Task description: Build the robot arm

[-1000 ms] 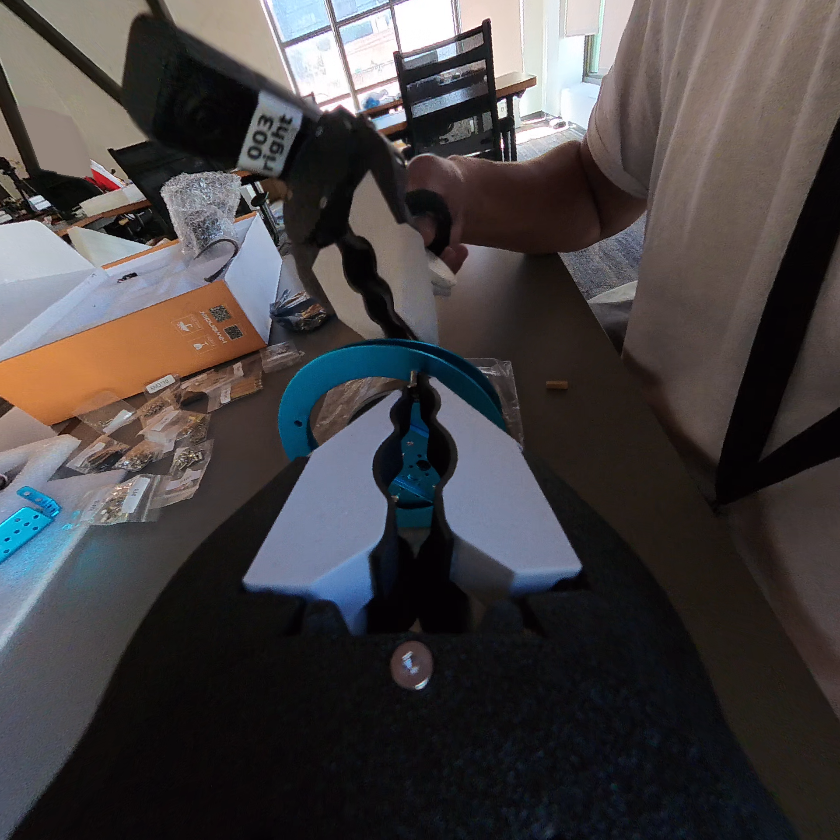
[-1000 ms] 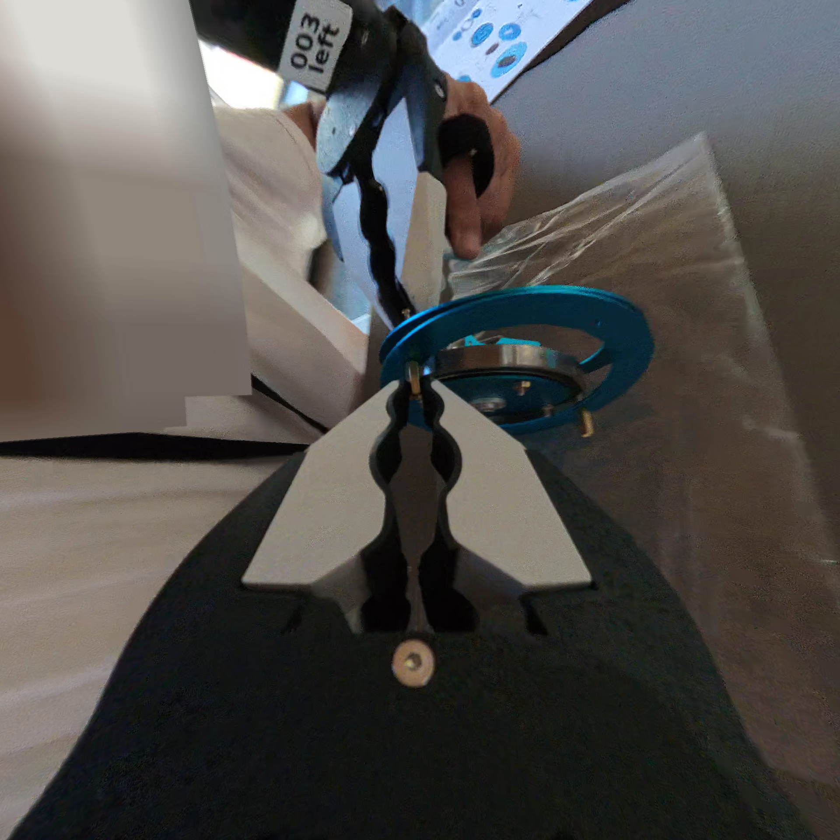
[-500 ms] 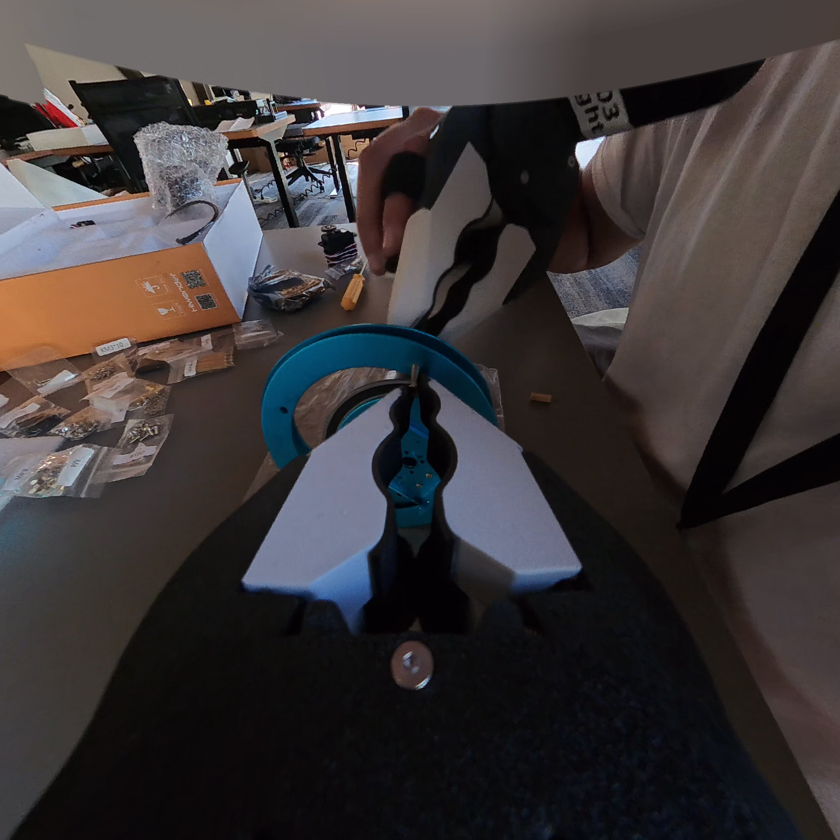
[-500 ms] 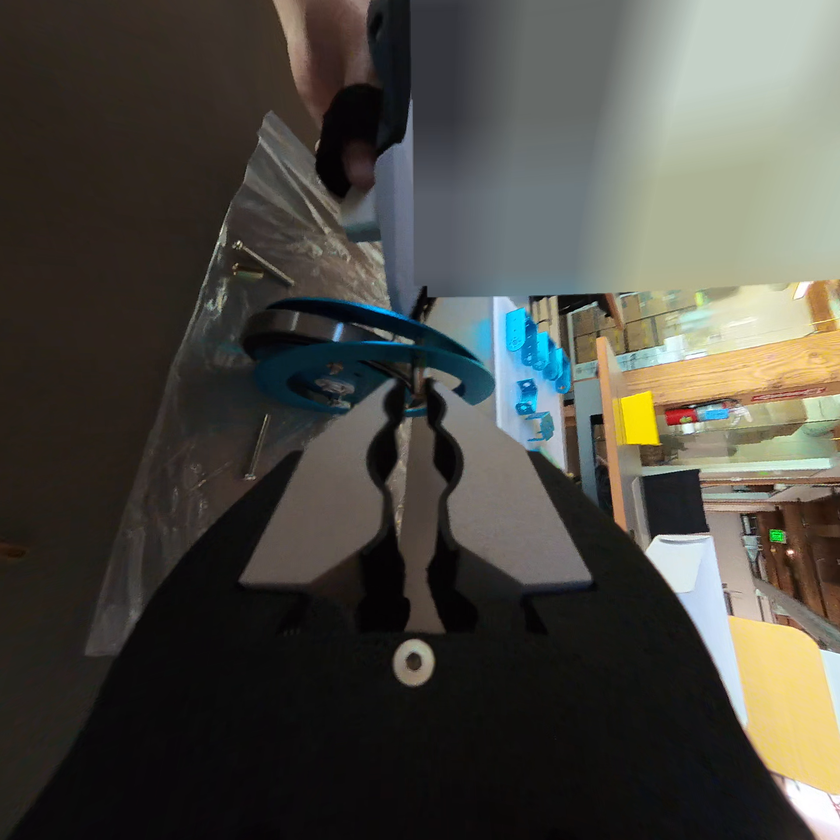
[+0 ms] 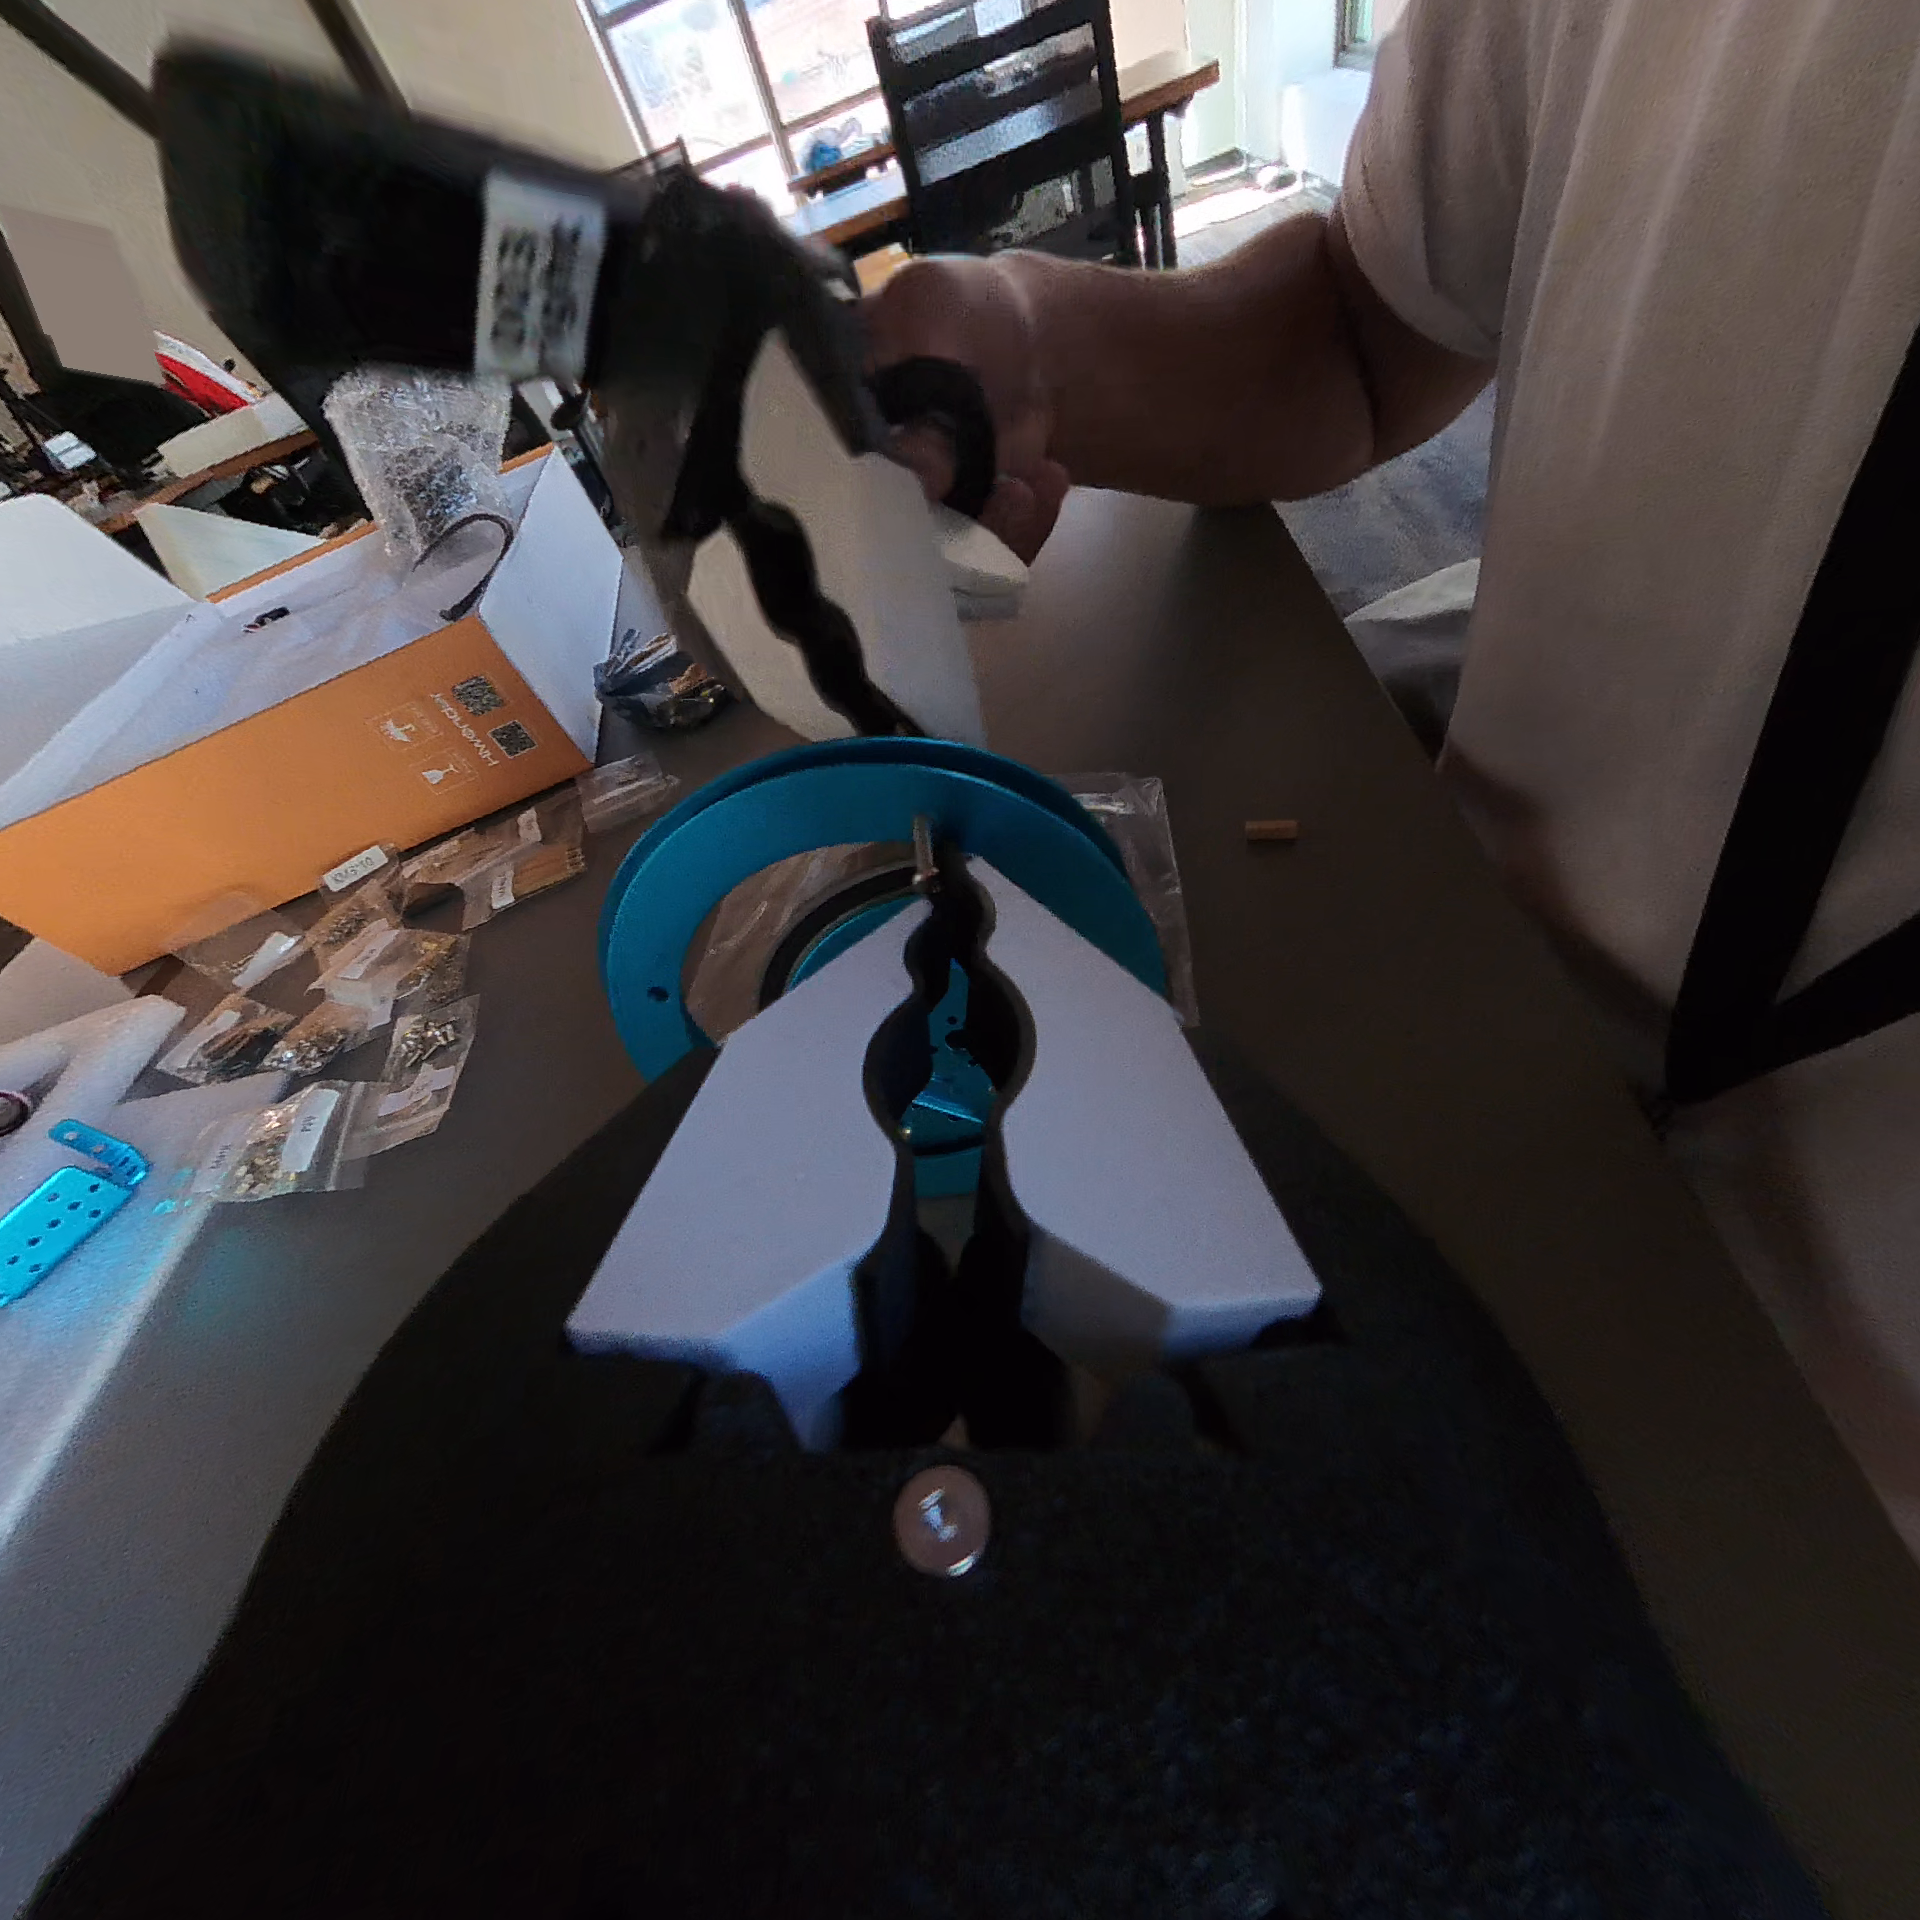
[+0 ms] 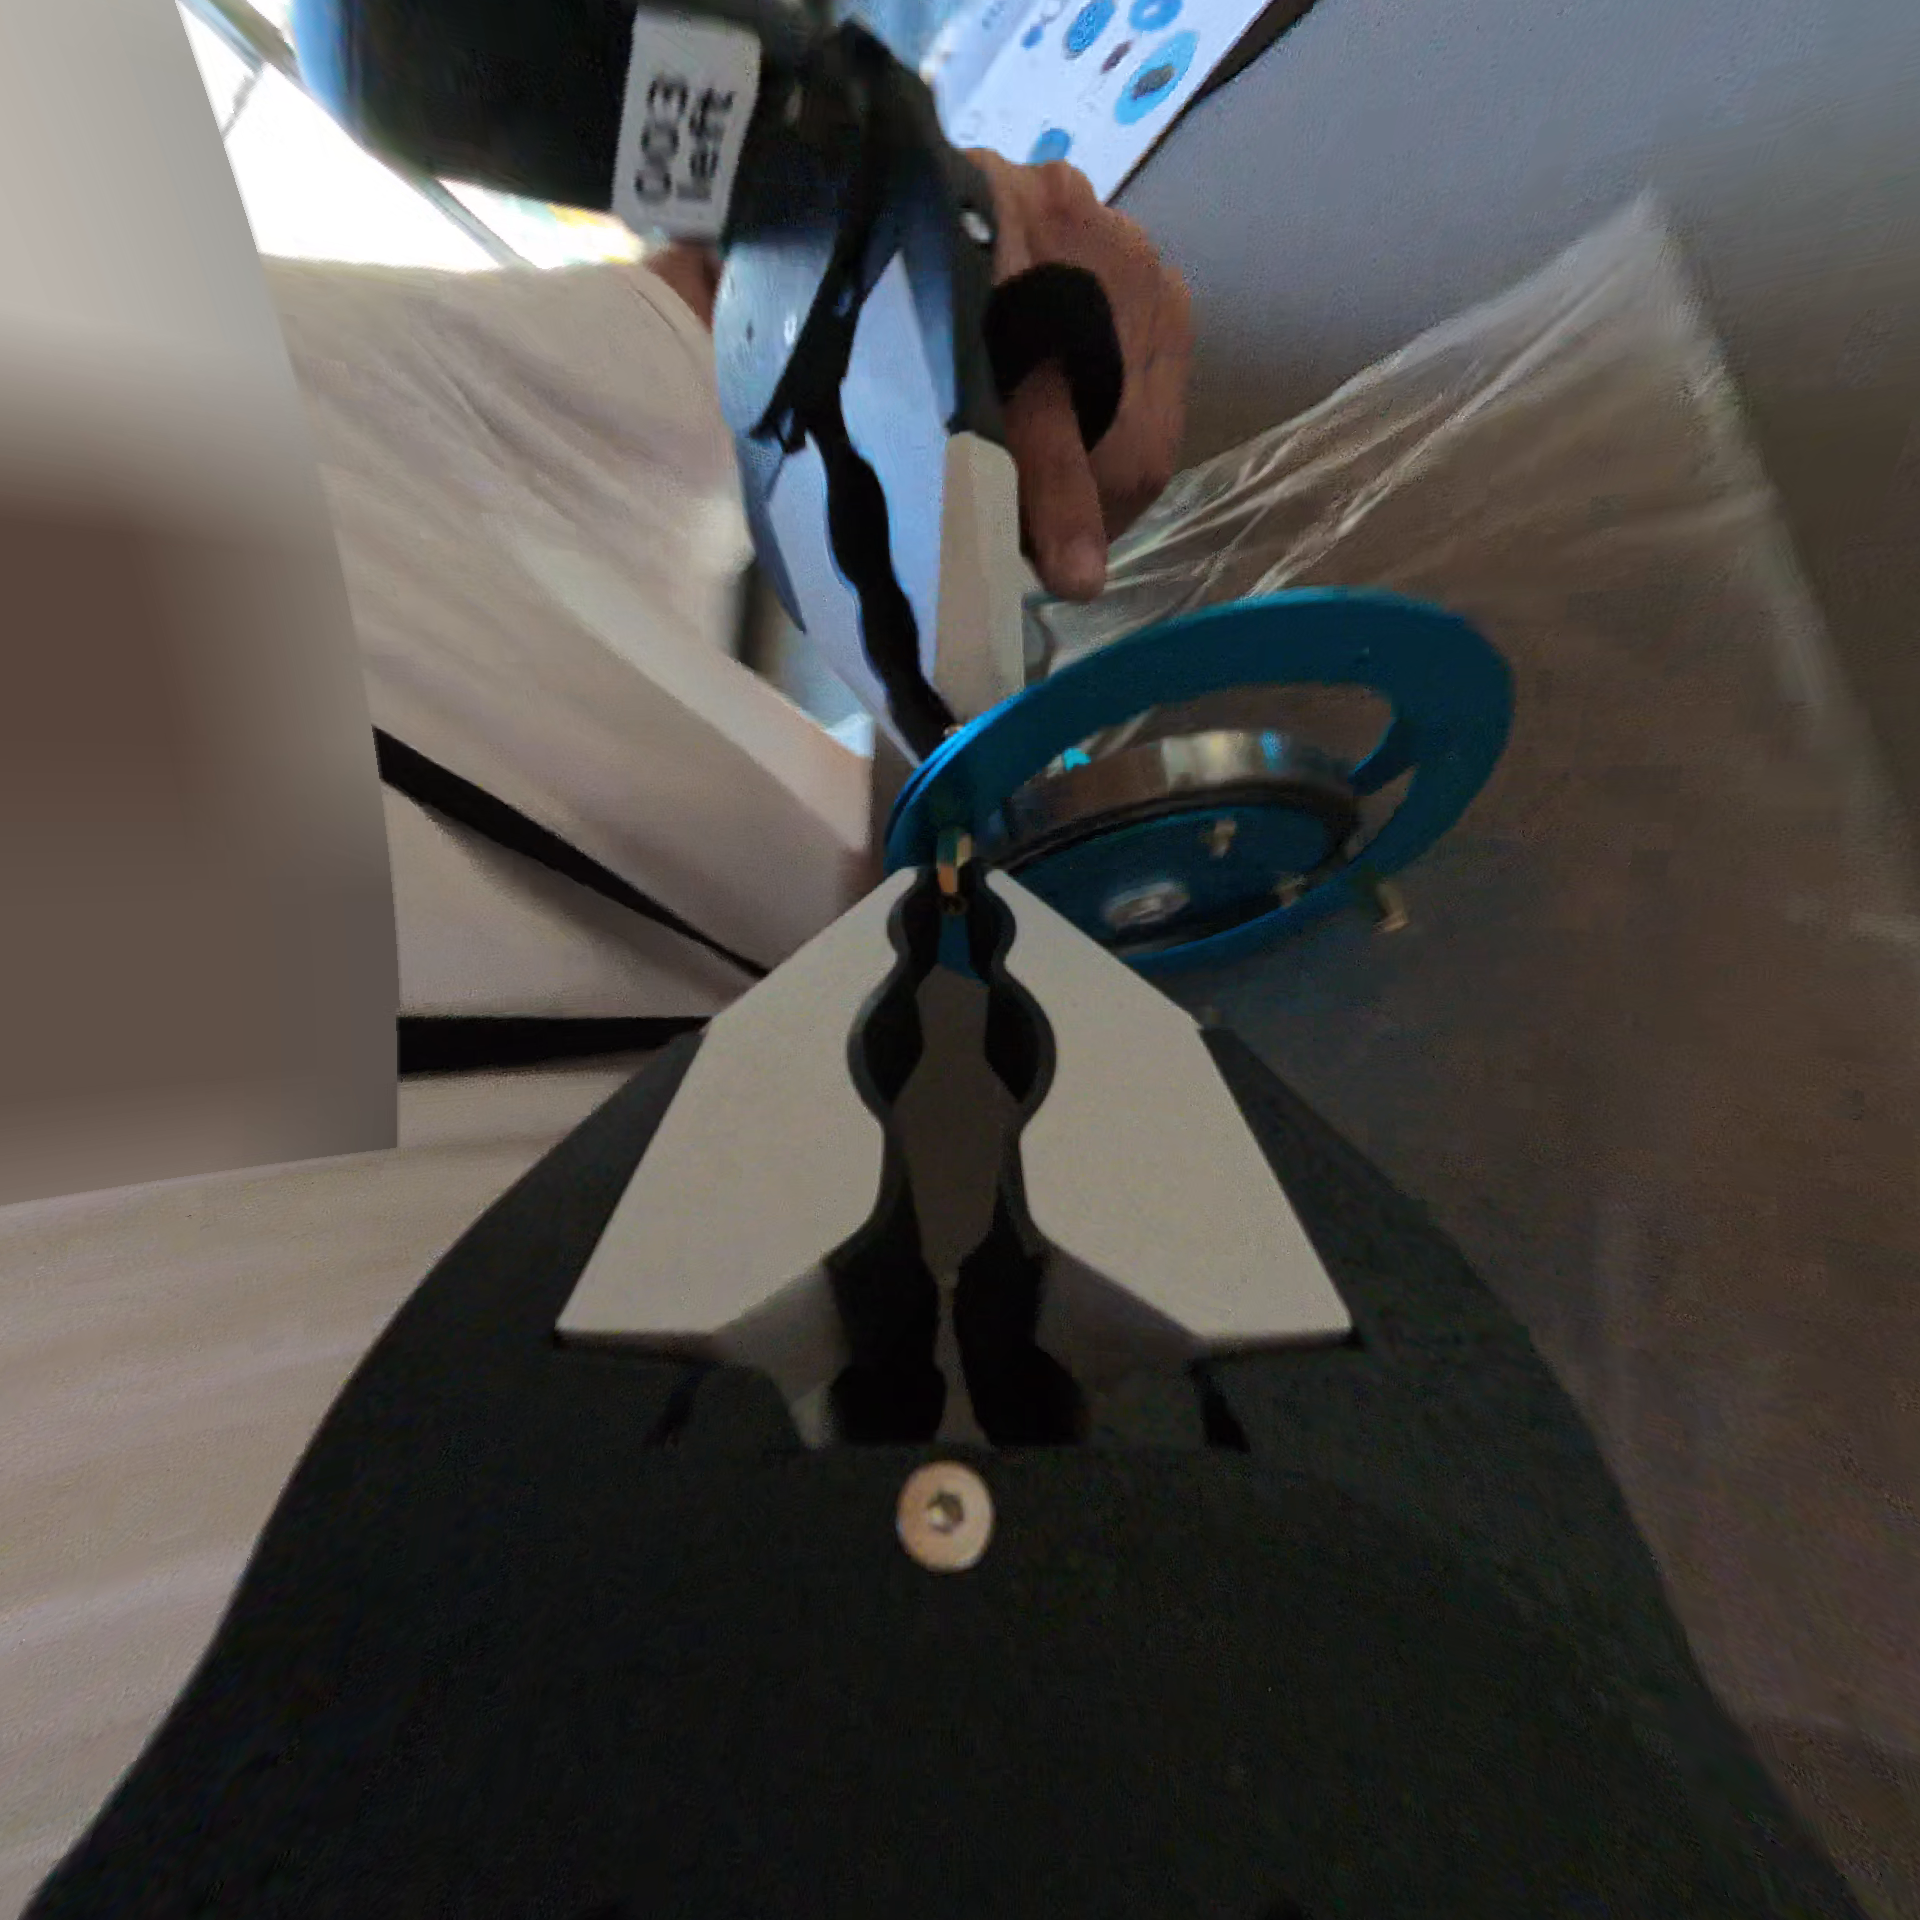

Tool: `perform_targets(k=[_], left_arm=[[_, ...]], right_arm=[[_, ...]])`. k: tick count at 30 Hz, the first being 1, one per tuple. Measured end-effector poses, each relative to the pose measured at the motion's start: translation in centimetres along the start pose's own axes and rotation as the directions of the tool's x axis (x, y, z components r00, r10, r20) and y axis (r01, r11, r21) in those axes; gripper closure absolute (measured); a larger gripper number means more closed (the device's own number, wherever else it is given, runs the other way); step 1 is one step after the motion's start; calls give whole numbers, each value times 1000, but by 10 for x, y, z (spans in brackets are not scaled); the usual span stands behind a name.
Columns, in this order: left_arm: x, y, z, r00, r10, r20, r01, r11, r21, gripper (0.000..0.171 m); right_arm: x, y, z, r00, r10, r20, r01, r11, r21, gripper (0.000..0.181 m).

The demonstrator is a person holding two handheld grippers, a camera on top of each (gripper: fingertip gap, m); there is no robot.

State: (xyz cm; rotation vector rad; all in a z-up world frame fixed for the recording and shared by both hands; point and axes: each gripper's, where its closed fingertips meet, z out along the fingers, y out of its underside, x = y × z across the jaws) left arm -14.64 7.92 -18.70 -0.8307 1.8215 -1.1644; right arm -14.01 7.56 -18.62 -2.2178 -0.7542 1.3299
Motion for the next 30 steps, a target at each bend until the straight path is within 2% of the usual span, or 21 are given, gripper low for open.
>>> perform_targets(k=[2,4,8,12,15,16,18,21,26,28,30], left_arm=[[1,0,1,1000,14,9,-14,1000,0,171],[2,-2,1,1000,8,4,-8,1000,8,171],[4,-6,0,1000,-7,-8,7,999,31,171],[-4,-1,-5,987,-152,-50,155,987,51,171],[-10,-5,-8,964,-254,-85,260,963,76,148],[-10,-6,-7,960,-266,-93,273,959,81,146],[-10,-6,-6,966,-248,-79,254,963,85,150],[-8,-10,-4,970,-231,-71,237,966,105,165],[-10,-10,-4,974,-219,-48,223,969,106,166],[-10,-10,-4,976,-211,-46,215,971,102,167],[-10,-9,-4,975,-218,-47,221,971,91,167]], right_arm=[[-4,1,0,966,190,174,-192,981,-6,178],[-4,0,0,948,214,236,-220,976,-2,178],[-1,2,2,993,27,111,-28,1000,9,177],[3,1,-2,998,-63,30,63,998,21,177],[3,1,-2,997,-75,25,75,997,23,177],[3,1,-1,997,-76,27,76,997,26,177],[3,1,-1,997,-71,35,70,997,25,177],[2,1,0,997,-70,35,69,997,27,177],[2,1,1,996,-91,22,91,996,23,177],[3,1,2,987,-160,-13,161,987,21,177],[6,-2,2,952,-291,-98,295,955,29,177]])
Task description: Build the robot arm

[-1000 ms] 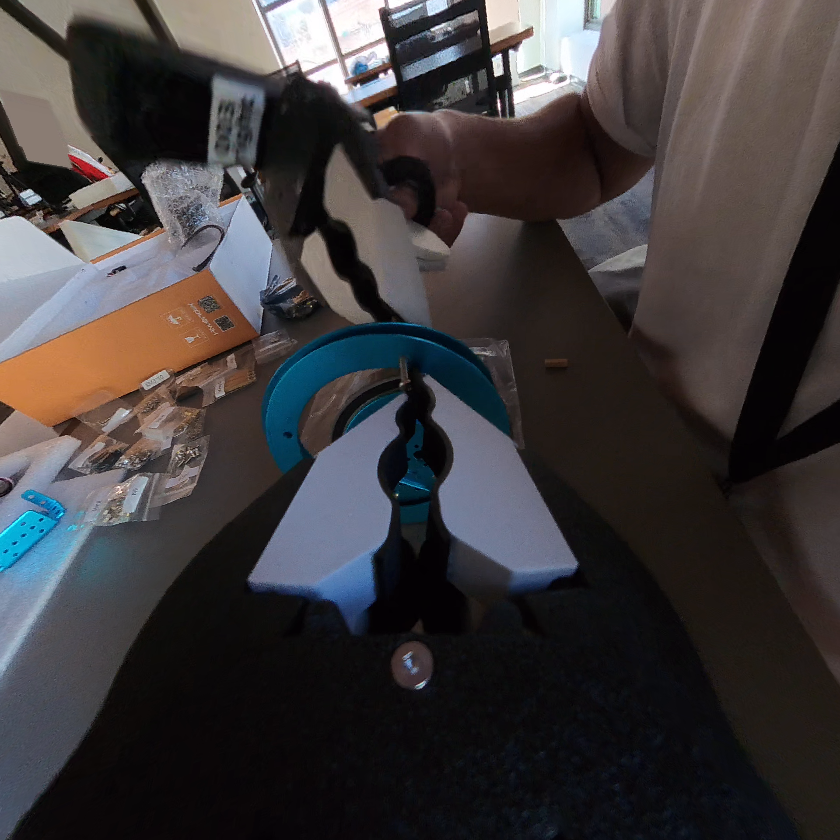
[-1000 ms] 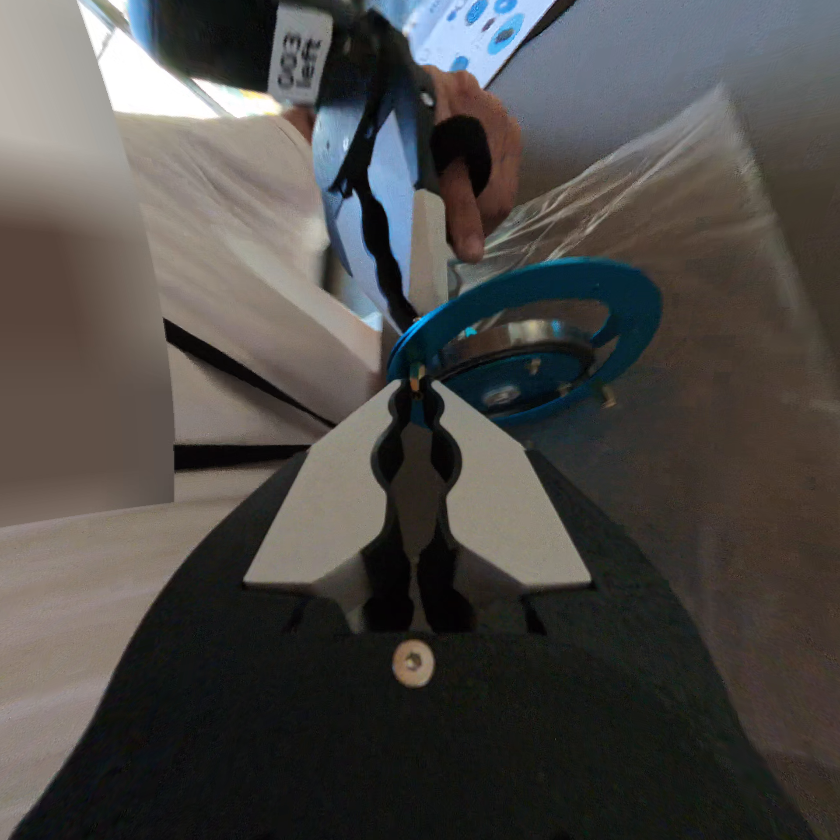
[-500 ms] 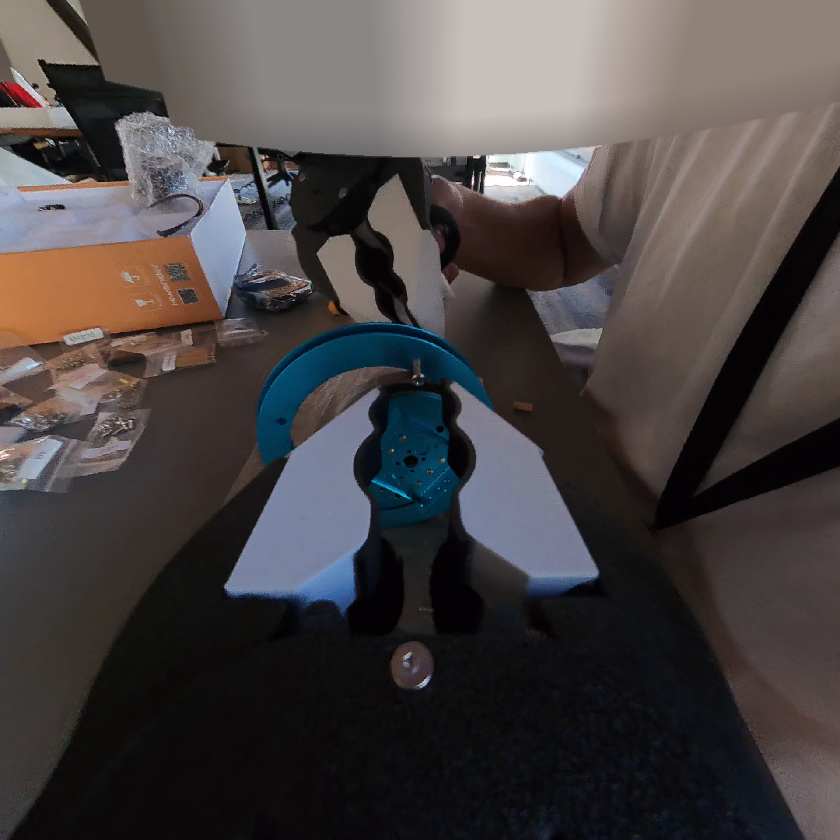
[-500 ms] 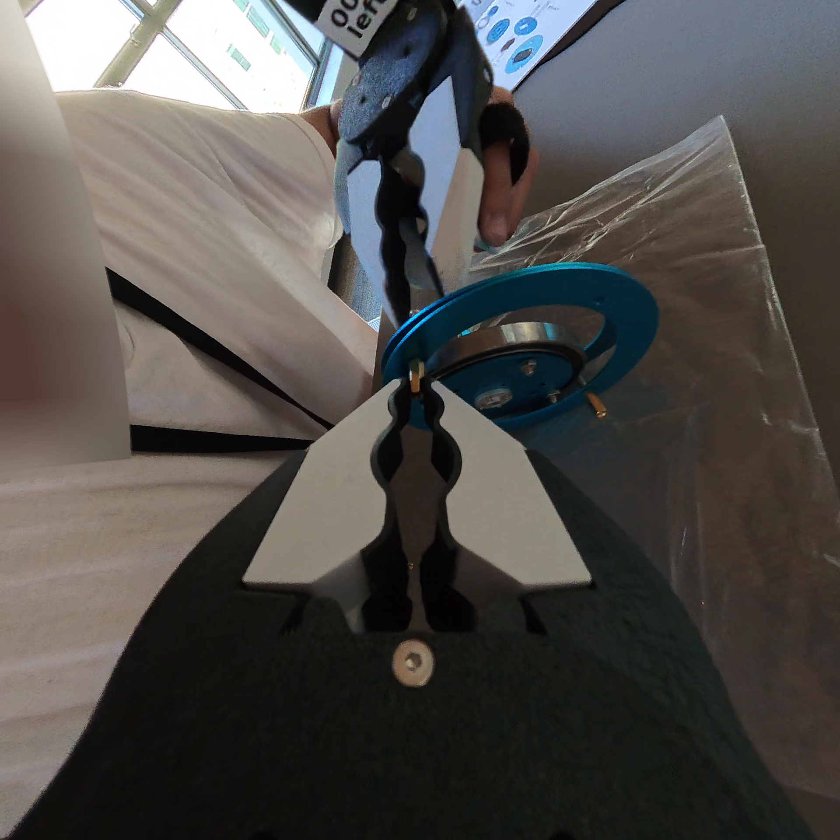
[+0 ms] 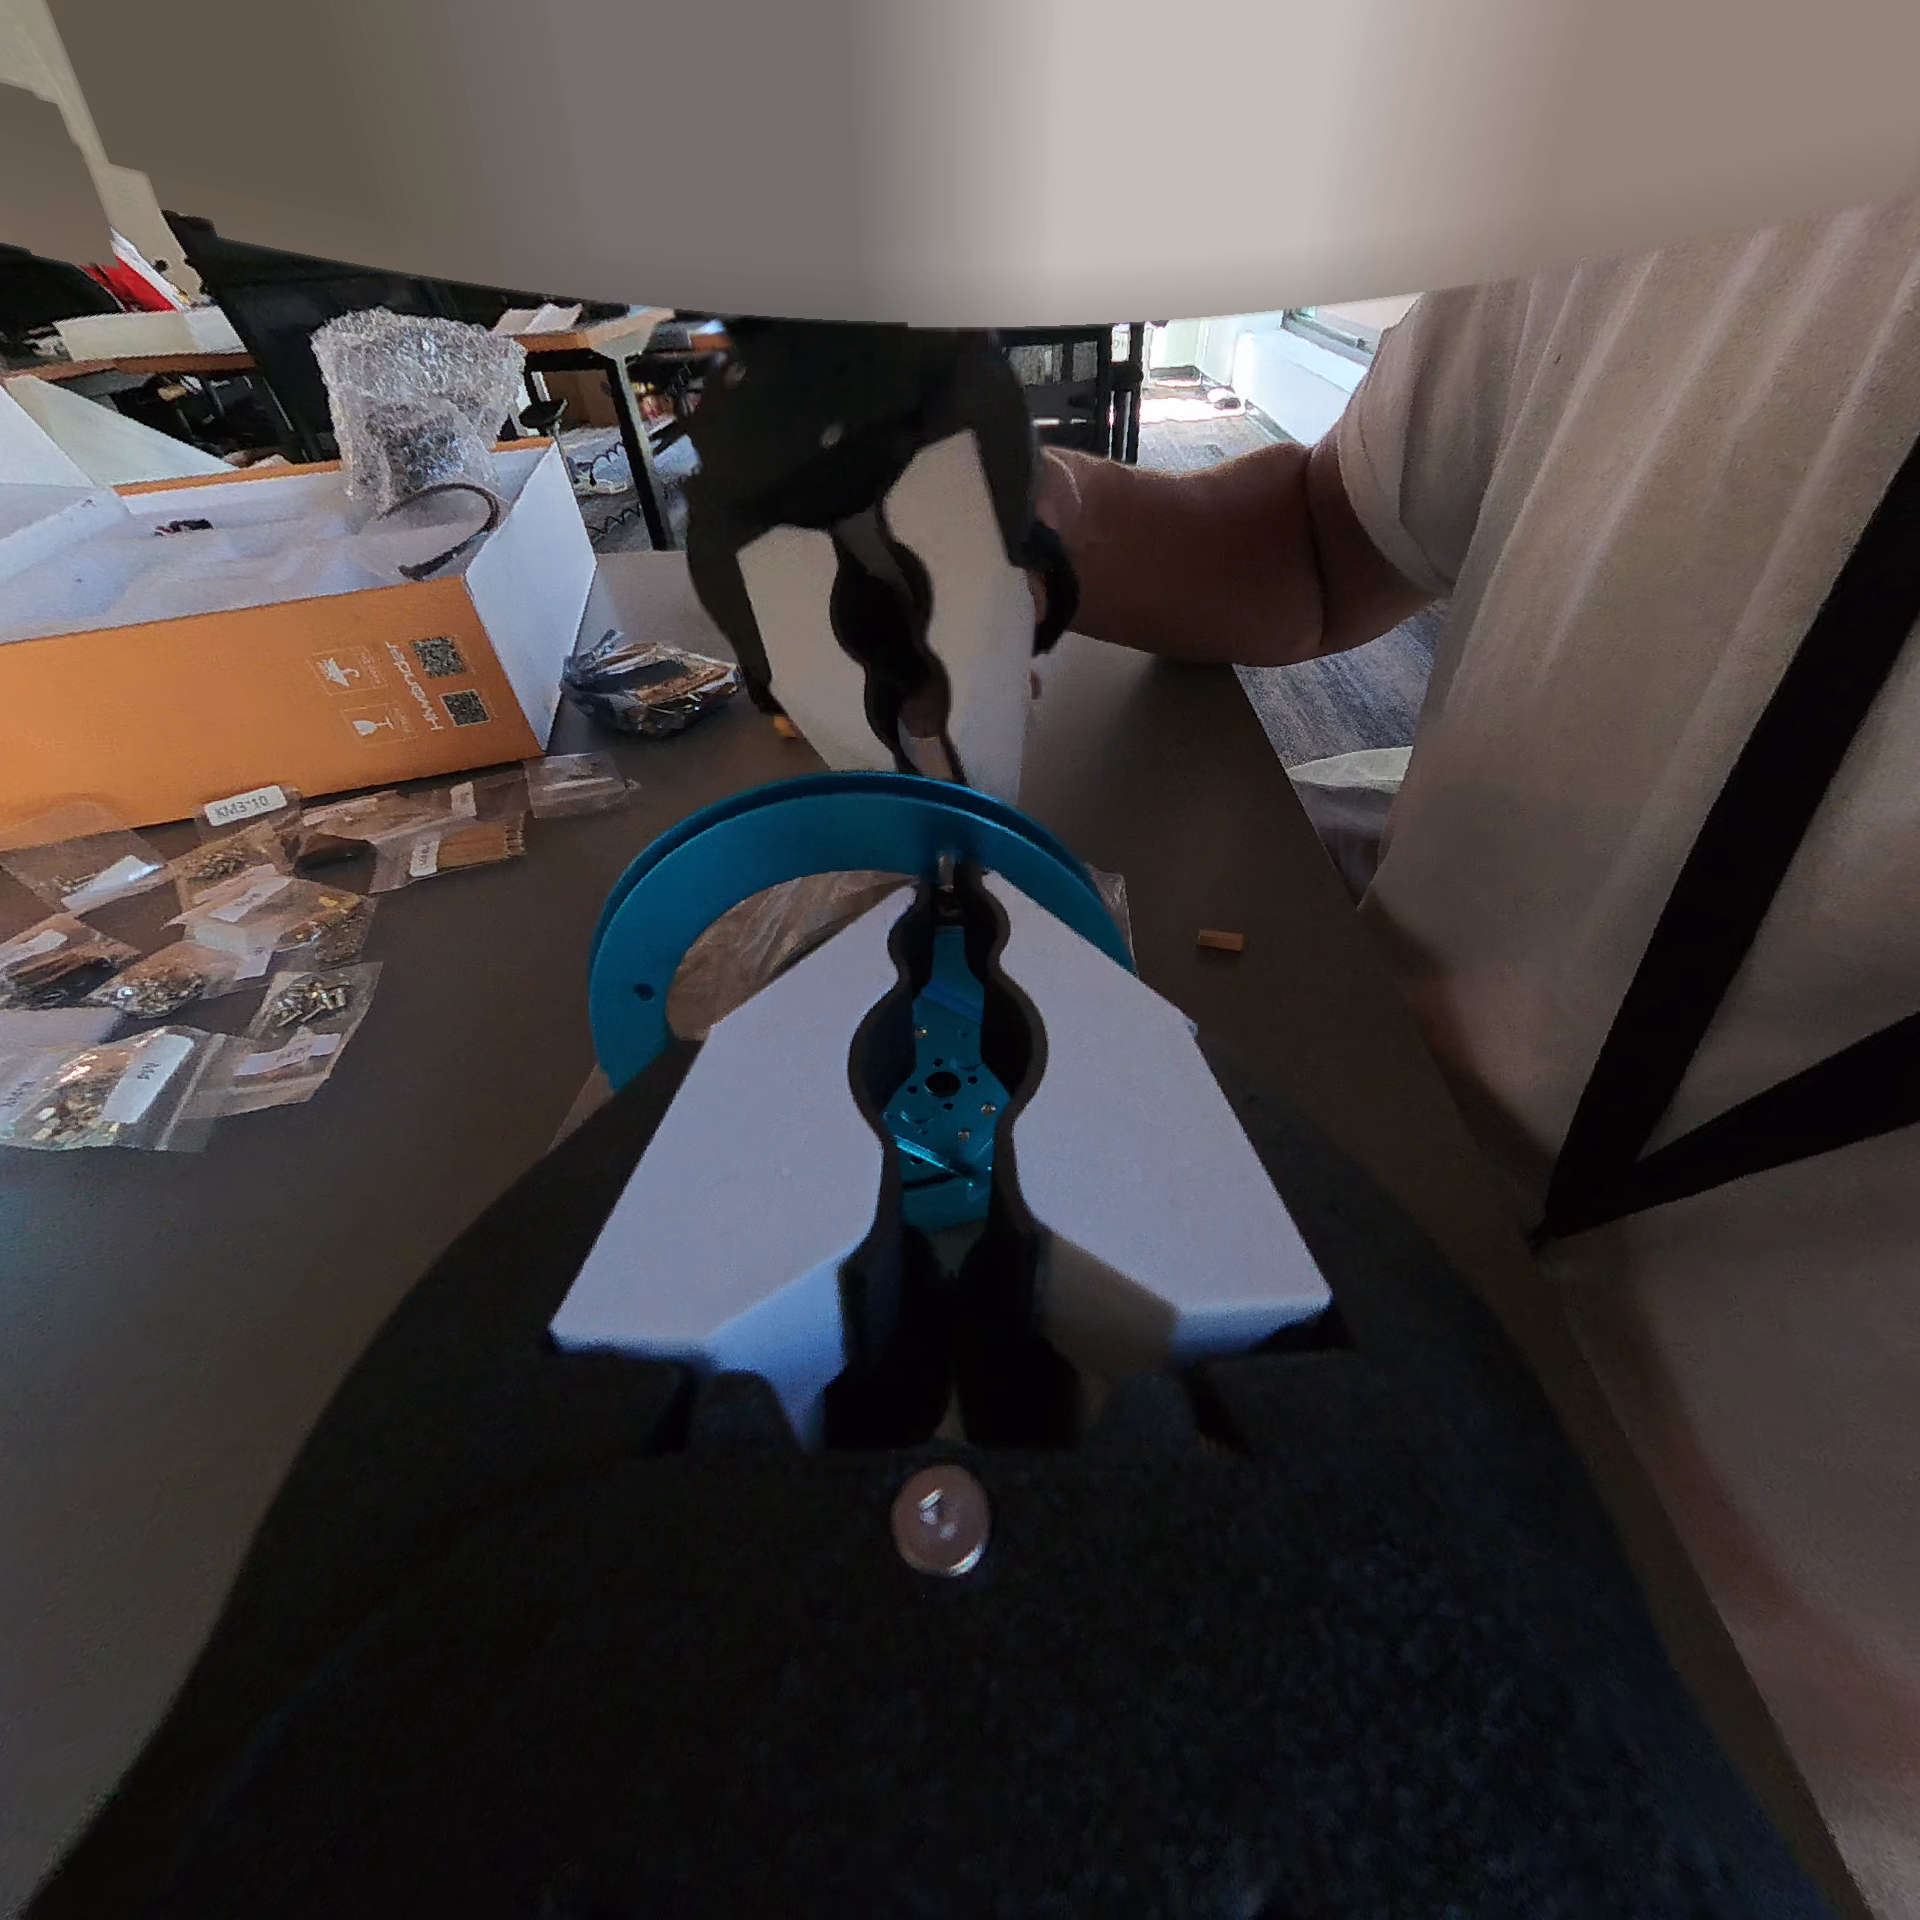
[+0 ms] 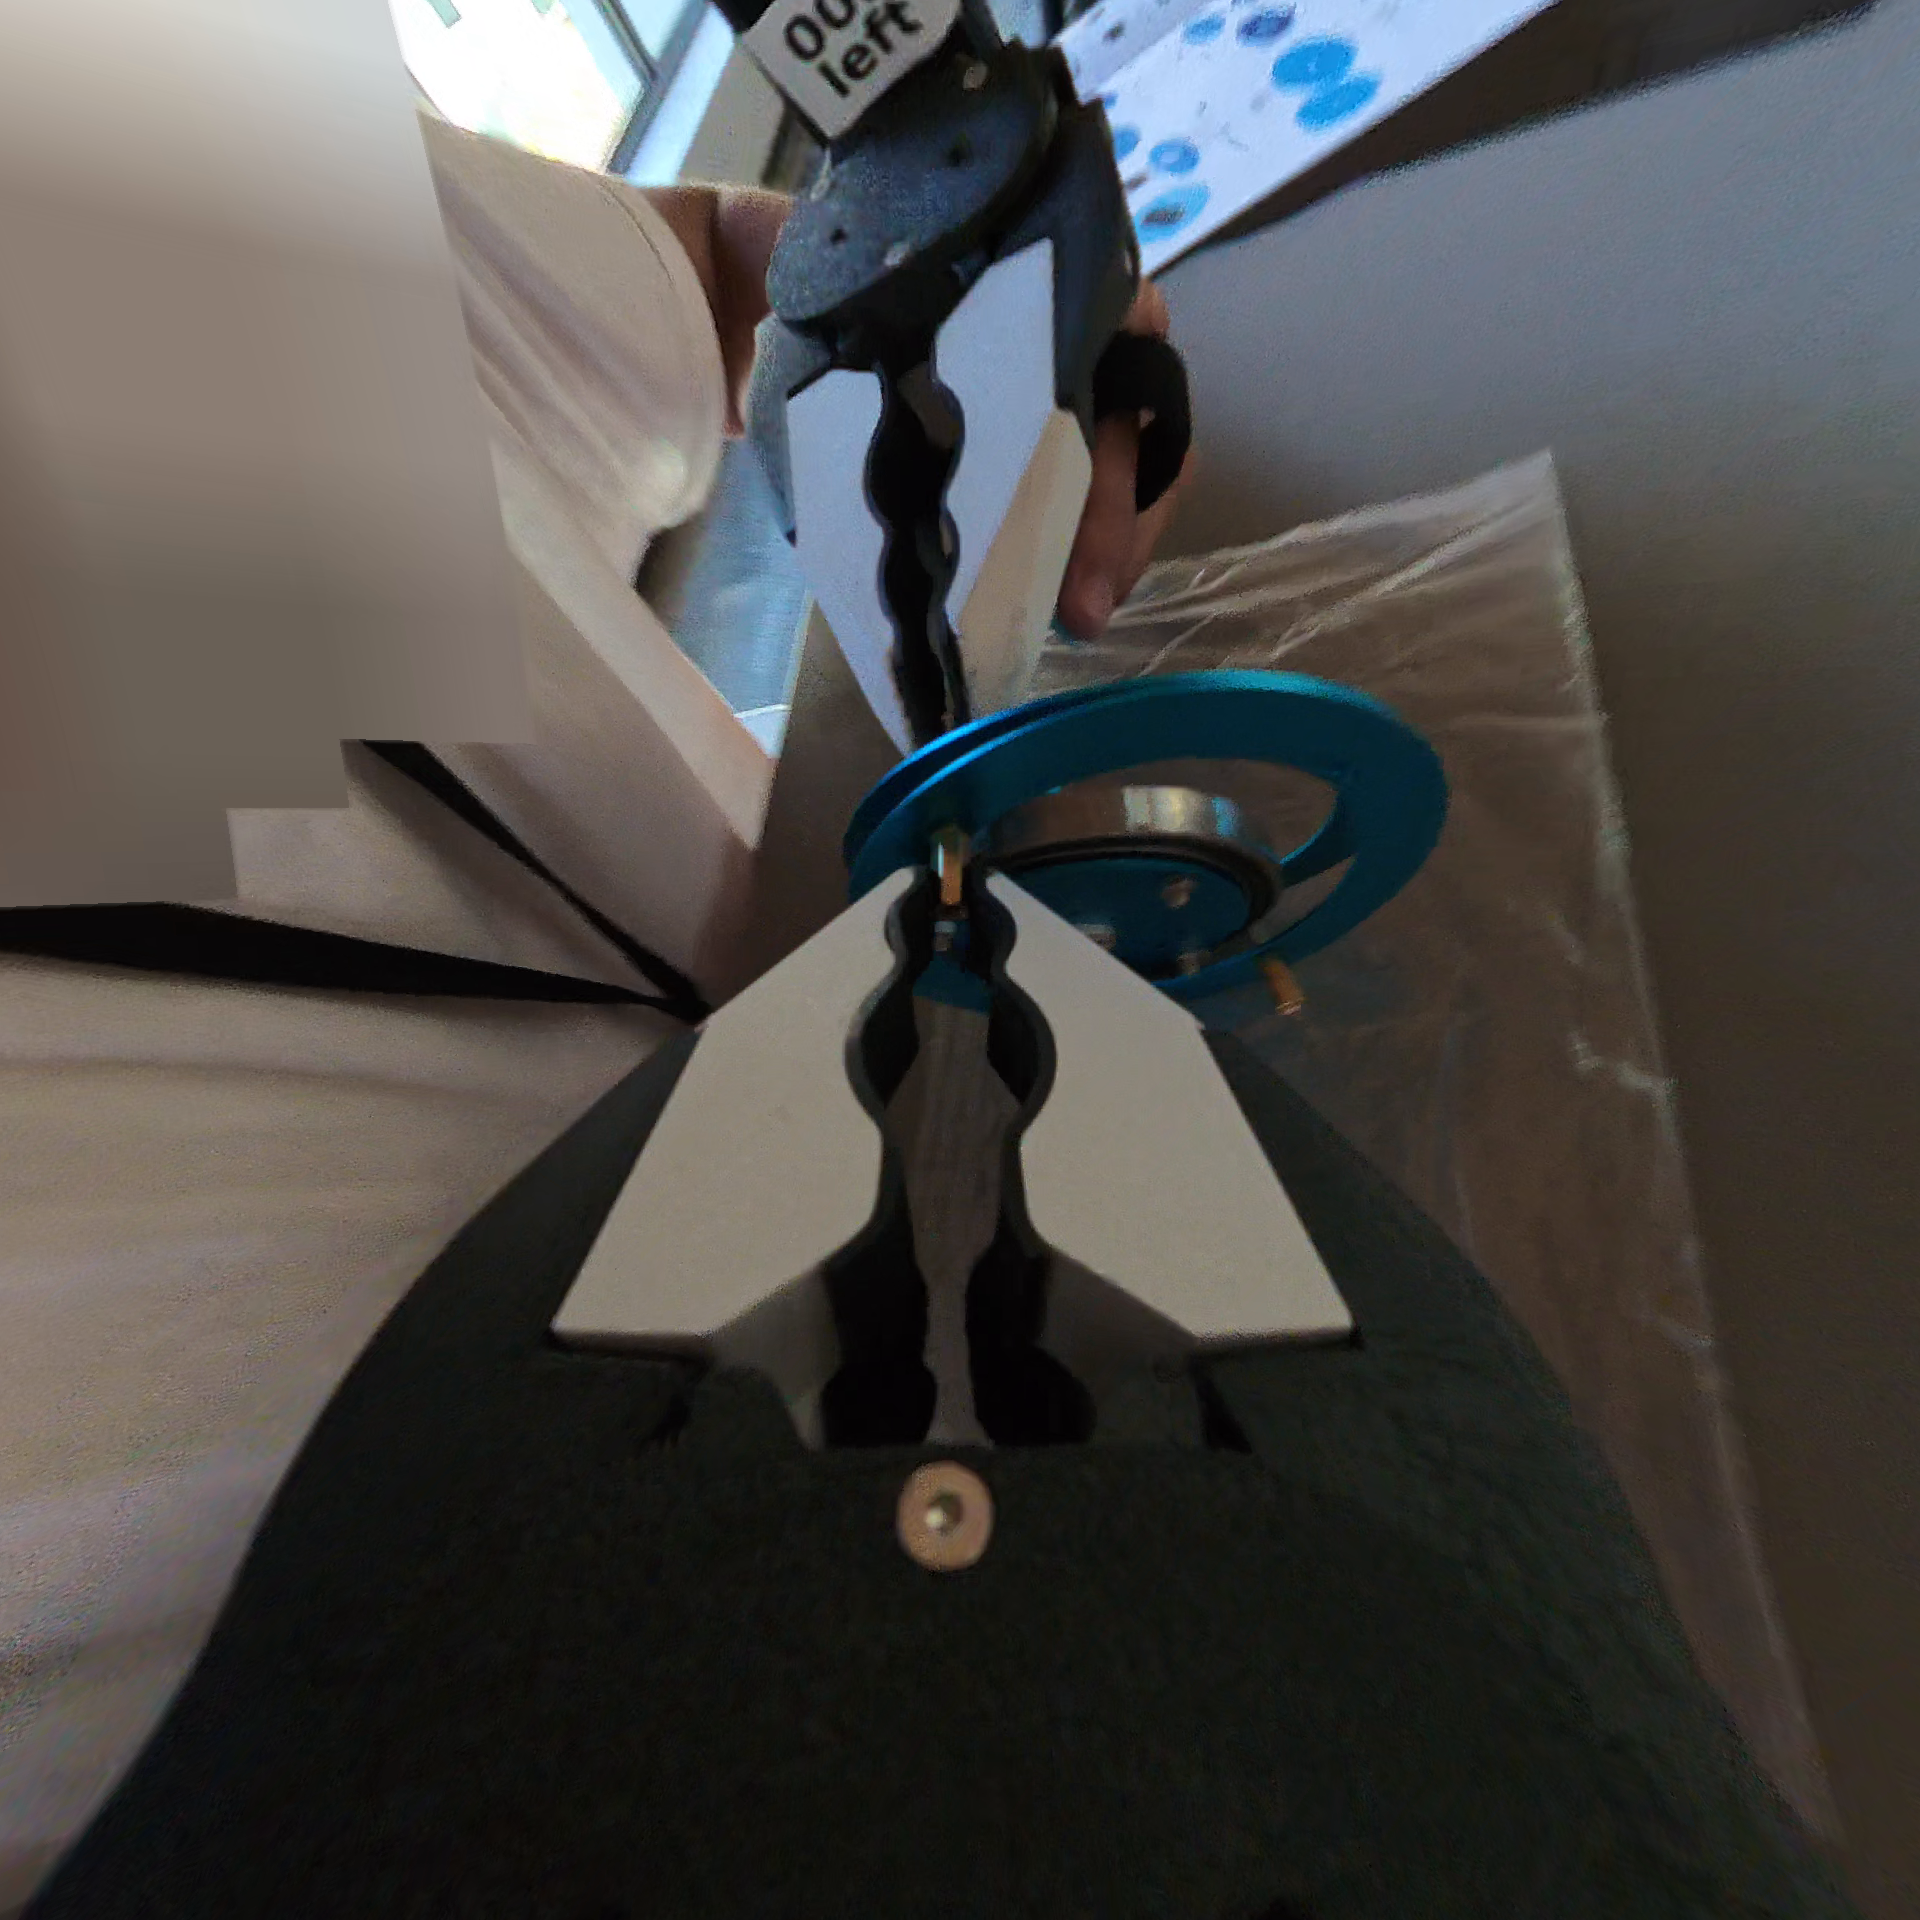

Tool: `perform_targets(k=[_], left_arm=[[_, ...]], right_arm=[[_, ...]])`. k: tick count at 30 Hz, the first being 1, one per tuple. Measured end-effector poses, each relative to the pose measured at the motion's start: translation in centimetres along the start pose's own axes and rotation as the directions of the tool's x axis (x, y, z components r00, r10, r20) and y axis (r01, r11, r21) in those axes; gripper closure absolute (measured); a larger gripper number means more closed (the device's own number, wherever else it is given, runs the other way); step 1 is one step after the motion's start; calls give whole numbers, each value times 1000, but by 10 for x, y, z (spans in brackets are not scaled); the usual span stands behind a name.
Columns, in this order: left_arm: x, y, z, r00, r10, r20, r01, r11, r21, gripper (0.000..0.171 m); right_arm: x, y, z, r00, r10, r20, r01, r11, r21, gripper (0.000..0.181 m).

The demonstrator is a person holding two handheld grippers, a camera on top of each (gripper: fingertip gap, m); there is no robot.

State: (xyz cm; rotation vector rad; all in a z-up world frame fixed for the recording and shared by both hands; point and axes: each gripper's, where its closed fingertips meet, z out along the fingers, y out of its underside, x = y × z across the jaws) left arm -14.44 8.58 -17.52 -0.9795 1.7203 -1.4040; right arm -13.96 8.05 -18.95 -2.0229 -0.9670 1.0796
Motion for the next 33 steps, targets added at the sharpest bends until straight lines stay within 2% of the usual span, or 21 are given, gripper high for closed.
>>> perform_targets(k=[3,6,7,9,11,12,17,19,20,21,24,26,30,33], left_arm=[[-2,0,1,998,-61,-2,61,998,-2,167],[-4,0,2,983,-183,-8,183,983,-3,167],[-5,0,2,973,-229,-11,229,973,-6,168],[-6,1,3,951,-309,-15,309,951,-16,167],[-5,0,4,930,-367,-23,366,930,-28,167],[-5,0,4,921,-389,-30,388,921,-33,167],[-7,0,5,855,-517,-40,516,856,-28,168],[-10,0,4,843,-537,-36,536,844,-19,168],[-10,0,4,852,-523,-31,523,852,-17,168],[-11,0,3,875,-485,-18,484,875,-16,168],[-7,-1,4,945,-328,22,328,944,-34,168],[-3,-2,5,974,-223,46,225,973,-49,168],[4,-3,7,994,-87,61,91,993,-77,168],[6,-3,7,997,5,78,3,995,-101,169]], right_arm=[[4,-5,0,934,-307,-180,313,950,1,154],[2,-1,0,800,-506,-321,481,862,-160,151],[3,-1,-1,719,-587,-372,539,809,-236,149],[12,-4,-5,460,-746,-481,631,656,-414,156],[15,-9,-10,210,-839,-502,655,502,-565,168],[17,-9,-11,133,-863,-487,643,449,-620,169],[23,-17,-16,-99,-900,-424,572,297,-765,177],[27,-20,-18,-160,-900,-405,527,269,-806,177],[28,-21,-18,-166,-901,-400,516,267,-814,177],[28,-21,-18,-139,-902,-409,510,289,-810,177],[28,-15,-16,72,-883,-464,516,431,-740,177],[26,-12,-15,170,-866,-470,517,485,-706,177],[20,-3,-10,402,-797,-450,494,603,-627,177],[17,1,-8,535,-737,-413,455,663,-594,177]])
